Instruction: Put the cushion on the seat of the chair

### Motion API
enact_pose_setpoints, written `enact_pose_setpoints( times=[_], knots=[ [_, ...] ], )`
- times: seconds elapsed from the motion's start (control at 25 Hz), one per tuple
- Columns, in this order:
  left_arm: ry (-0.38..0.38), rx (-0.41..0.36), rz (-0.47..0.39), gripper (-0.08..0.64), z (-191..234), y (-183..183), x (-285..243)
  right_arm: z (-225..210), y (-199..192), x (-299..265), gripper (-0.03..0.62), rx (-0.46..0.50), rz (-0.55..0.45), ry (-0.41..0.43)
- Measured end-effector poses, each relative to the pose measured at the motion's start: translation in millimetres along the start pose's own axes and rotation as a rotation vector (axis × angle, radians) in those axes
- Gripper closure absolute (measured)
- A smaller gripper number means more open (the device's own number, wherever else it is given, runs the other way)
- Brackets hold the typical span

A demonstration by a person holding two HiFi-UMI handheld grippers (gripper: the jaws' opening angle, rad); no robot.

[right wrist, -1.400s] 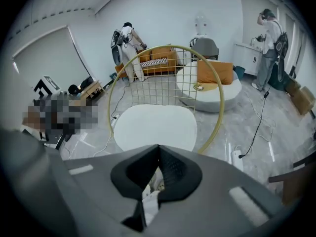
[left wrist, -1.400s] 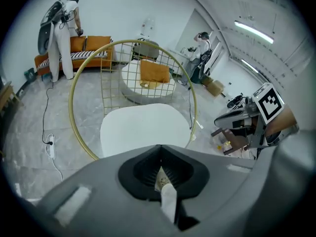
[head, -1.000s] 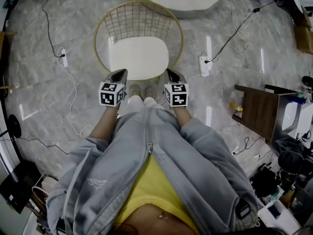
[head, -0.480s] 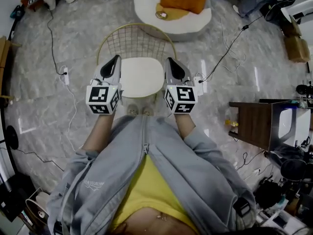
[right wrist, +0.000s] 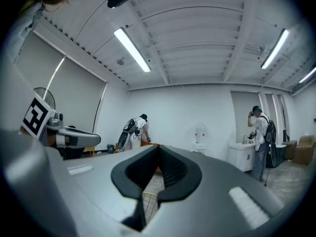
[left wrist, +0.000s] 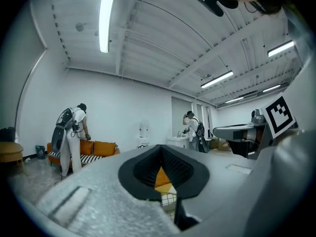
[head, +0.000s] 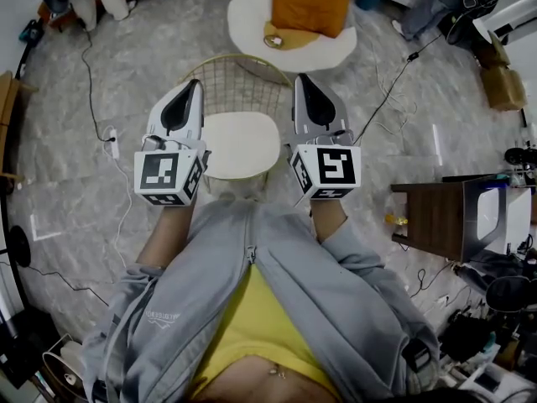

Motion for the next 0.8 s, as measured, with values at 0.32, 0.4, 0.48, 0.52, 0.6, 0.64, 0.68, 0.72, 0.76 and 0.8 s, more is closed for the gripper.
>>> enact_pose_setpoints(
  times=[0.32,0.4,0.48,0.52,0.6,0.64,0.68,0.72,0.76,0.8],
  knots=[
    [0.008,-0.037,0.001,0.553,-1.3,6.7,10.4,14.2,9.1,4.1,0.593,0.011,-0.033,0.019],
    [0.007,-0.037,0.009,0.554,-1.1,4.0,11.0,16.4,5.5,4.4,0.592,0.010,-0.026,0.023],
    [0.002,-0.037,0.017,0.554,-1.9,1.2,11.0,16.7,2.2,5.0,0.594,-0.003,-0.018,0.025],
    [-0.001,-0.037,0.020,0.554,-2.5,-0.2,10.9,16.6,1.1,5.5,0.594,-0.010,-0.016,0.026],
    [-0.006,-0.035,0.027,0.554,-3.8,-2.9,10.8,16.5,-0.2,6.4,0.594,-0.012,-0.012,0.026],
    [-0.009,-0.033,0.030,0.554,-4.4,-4.0,10.6,16.4,-0.6,6.8,0.594,-0.012,-0.009,0.025],
    [-0.011,-0.031,0.033,0.554,-5.1,-4.9,10.4,16.0,-1.2,7.2,0.593,-0.014,-0.006,0.026],
    [-0.013,-0.029,0.034,0.554,-5.9,-5.5,10.3,15.4,-2.1,7.9,0.594,-0.021,-0.003,0.025],
    [-0.016,-0.027,0.034,0.554,-6.9,-5.9,10.4,14.7,-3.2,9.0,0.592,-0.031,0.001,0.024],
    [-0.019,-0.028,0.034,0.554,-7.9,-5.9,10.8,14.2,-4.4,10.5,0.594,-0.039,0.004,0.021]
  ],
)
Point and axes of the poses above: the fingertips, and each gripper's own axes: x backward along the fingers, z to its left, y out of its top, the point moved 8 cm from there along x, backward along the fingers, and after that the axes turned 1 degree about z, right-handed, at the moved point
